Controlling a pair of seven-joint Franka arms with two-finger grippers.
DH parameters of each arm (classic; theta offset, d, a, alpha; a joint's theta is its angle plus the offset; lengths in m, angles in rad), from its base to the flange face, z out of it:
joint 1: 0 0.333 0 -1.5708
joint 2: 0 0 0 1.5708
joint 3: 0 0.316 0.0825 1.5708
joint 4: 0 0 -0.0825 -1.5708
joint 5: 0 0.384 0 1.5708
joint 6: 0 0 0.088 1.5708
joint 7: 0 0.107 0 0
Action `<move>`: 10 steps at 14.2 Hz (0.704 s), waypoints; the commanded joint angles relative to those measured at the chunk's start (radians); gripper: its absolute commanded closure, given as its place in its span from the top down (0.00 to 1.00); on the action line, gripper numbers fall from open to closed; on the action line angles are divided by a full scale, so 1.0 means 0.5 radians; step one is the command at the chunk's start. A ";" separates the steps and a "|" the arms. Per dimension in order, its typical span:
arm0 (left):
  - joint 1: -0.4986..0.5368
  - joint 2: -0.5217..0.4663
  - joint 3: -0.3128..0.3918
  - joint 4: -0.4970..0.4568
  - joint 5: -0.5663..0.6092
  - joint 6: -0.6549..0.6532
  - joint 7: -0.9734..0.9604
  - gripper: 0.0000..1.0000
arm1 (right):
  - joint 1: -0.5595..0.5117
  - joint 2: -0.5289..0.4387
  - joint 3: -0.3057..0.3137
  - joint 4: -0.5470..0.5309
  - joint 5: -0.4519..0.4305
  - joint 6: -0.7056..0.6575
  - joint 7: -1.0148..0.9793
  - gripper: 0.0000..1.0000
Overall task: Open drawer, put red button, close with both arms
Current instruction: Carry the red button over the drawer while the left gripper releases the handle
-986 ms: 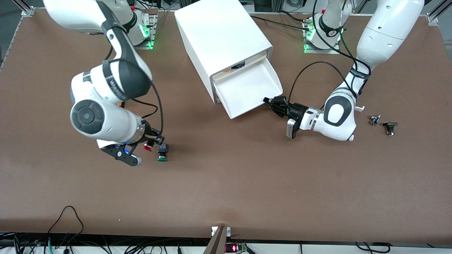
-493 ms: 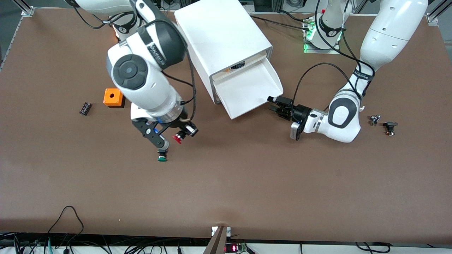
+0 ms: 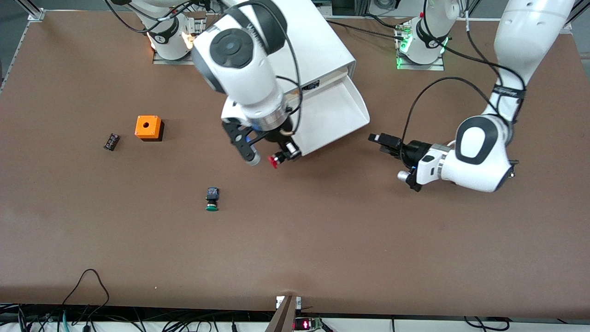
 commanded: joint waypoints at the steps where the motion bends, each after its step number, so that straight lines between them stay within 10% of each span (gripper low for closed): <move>1: 0.004 -0.016 -0.010 0.191 0.404 -0.028 -0.314 1.00 | 0.155 0.041 -0.022 -0.005 -0.066 0.066 0.303 0.00; 10: -0.103 -0.178 -0.056 0.390 1.418 -0.003 -1.372 1.00 | 0.392 0.097 -0.019 -0.388 -0.075 0.323 0.877 0.00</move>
